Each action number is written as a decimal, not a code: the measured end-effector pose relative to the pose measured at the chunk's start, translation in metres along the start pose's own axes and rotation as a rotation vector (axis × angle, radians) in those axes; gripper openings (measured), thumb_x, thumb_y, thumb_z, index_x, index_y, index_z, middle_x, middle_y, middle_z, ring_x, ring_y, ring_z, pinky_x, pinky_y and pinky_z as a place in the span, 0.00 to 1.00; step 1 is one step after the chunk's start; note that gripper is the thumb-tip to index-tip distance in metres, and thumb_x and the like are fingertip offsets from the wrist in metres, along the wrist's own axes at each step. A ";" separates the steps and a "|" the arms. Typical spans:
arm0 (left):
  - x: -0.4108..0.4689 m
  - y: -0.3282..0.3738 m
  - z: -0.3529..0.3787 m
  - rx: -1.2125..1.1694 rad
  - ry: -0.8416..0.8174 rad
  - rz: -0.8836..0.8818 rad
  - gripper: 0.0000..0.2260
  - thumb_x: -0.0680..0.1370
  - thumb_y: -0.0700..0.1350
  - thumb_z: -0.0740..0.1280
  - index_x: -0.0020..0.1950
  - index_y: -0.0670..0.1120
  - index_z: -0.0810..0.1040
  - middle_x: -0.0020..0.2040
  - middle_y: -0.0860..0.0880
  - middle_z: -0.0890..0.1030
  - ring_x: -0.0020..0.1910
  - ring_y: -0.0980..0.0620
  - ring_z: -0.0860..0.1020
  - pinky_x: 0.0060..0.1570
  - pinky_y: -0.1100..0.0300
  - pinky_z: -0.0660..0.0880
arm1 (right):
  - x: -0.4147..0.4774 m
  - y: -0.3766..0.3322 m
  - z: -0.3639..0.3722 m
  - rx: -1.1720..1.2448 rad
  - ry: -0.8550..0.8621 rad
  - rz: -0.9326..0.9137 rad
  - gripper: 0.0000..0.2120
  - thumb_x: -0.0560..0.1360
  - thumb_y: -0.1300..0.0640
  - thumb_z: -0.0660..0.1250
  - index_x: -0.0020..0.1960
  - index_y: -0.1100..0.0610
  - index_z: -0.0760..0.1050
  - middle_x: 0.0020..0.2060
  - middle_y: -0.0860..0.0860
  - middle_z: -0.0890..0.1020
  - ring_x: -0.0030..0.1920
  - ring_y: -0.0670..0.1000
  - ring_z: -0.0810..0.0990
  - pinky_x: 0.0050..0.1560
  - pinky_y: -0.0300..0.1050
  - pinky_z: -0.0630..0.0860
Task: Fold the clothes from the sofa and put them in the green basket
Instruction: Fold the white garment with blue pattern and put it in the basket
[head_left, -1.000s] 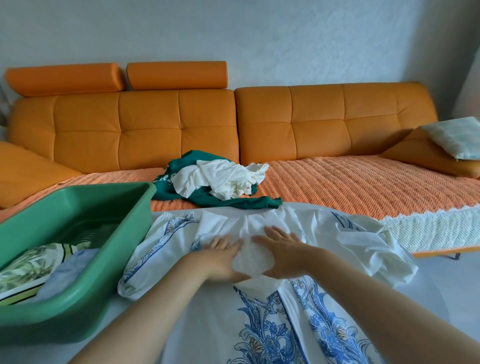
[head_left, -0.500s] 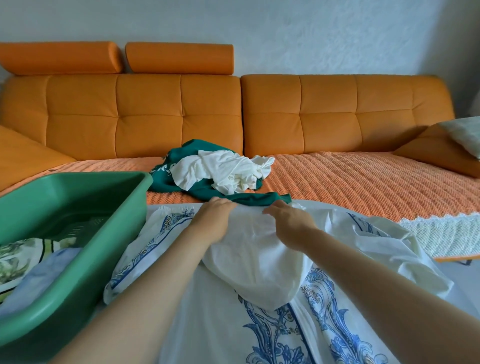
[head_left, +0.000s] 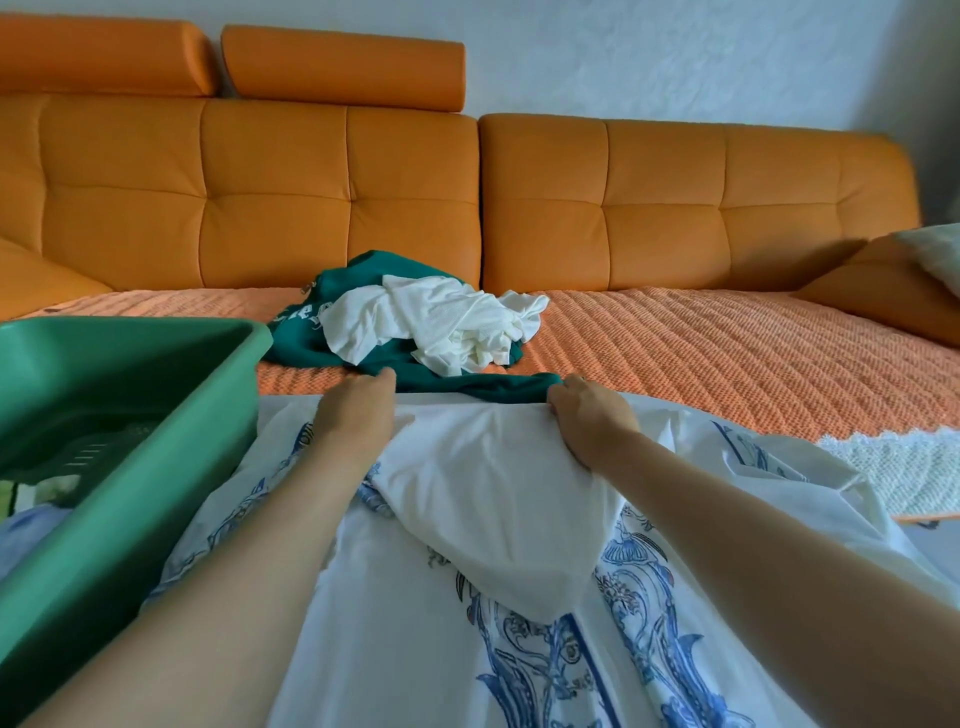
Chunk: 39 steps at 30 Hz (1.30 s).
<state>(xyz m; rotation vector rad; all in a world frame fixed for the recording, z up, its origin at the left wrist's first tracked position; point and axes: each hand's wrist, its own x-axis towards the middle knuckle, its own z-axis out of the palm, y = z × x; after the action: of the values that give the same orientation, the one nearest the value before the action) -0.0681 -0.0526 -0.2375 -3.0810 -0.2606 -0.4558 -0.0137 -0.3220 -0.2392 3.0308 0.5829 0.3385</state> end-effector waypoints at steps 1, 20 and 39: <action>0.002 0.002 -0.003 0.050 0.037 -0.021 0.08 0.76 0.33 0.60 0.53 0.42 0.72 0.50 0.41 0.79 0.48 0.42 0.74 0.42 0.52 0.70 | 0.002 -0.005 -0.001 -0.058 -0.011 0.017 0.10 0.81 0.60 0.56 0.57 0.56 0.74 0.55 0.54 0.76 0.54 0.57 0.76 0.49 0.49 0.74; -0.038 0.005 0.022 -0.043 -0.411 0.107 0.36 0.74 0.75 0.41 0.80 0.64 0.41 0.82 0.53 0.41 0.81 0.45 0.42 0.76 0.42 0.41 | -0.002 -0.046 0.028 0.112 -0.348 -0.052 0.36 0.70 0.23 0.42 0.75 0.28 0.40 0.81 0.47 0.43 0.80 0.53 0.43 0.66 0.79 0.39; -0.112 -0.022 -0.095 0.036 -0.258 0.227 0.16 0.82 0.46 0.56 0.68 0.47 0.72 0.70 0.46 0.72 0.70 0.44 0.68 0.67 0.50 0.65 | -0.094 -0.142 -0.041 0.156 -0.274 -0.224 0.30 0.82 0.38 0.45 0.81 0.50 0.51 0.80 0.55 0.52 0.80 0.55 0.47 0.77 0.64 0.44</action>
<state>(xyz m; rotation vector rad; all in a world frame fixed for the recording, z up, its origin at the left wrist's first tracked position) -0.2044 -0.0531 -0.1787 -3.0779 0.0783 -0.0448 -0.1588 -0.2249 -0.2295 3.0327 0.9506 -0.1357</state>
